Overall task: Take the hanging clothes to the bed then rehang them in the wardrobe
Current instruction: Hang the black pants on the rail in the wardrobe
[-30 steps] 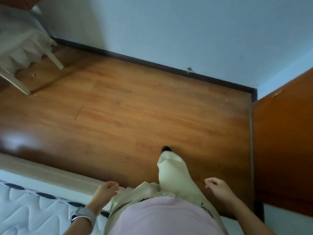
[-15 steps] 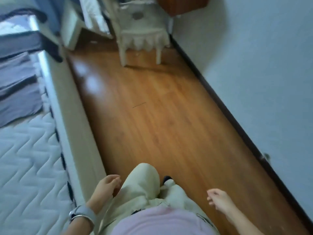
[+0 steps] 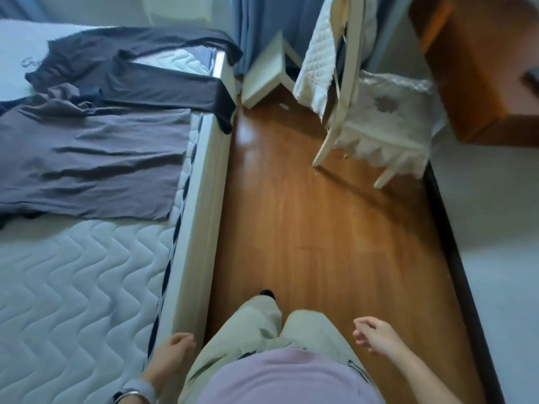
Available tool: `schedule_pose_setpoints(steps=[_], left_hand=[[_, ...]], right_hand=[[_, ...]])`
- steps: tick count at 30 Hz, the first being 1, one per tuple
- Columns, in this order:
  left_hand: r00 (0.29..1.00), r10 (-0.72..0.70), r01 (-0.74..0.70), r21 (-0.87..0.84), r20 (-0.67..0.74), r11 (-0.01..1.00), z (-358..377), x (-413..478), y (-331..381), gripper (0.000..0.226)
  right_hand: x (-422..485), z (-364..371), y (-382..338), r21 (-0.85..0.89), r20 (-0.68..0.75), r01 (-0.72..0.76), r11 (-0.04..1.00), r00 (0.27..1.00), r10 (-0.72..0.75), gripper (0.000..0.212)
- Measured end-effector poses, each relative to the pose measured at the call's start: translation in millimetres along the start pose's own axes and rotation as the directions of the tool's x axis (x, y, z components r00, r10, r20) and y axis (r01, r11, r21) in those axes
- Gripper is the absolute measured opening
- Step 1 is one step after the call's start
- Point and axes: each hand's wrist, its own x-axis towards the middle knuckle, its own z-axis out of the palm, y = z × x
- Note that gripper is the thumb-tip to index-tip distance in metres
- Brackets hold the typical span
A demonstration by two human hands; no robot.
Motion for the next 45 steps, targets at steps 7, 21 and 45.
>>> schedule_pose_setpoints(steps=[7,21,45], left_hand=[[0.993,0.114,-0.111,-0.100,0.024,0.989,4,46,149,0.016],[0.995,-0.071,0.056,-0.206,-0.067,0.977,-3,155,375,0.020],[0.958,-0.136,-0.053,-0.623,-0.252,0.780,-161,322,673,0.012]], right_hand=[[62,-30,-110,-0.019,-0.019,-0.053,0.998,0.998,0.053,0.017],[229,-109,-446,-0.099,-0.006,0.114,0.989,0.993,-0.115,0.016],[376,1,-953,-0.543,0.293,0.356,0.761,0.929,-0.225,0.016]])
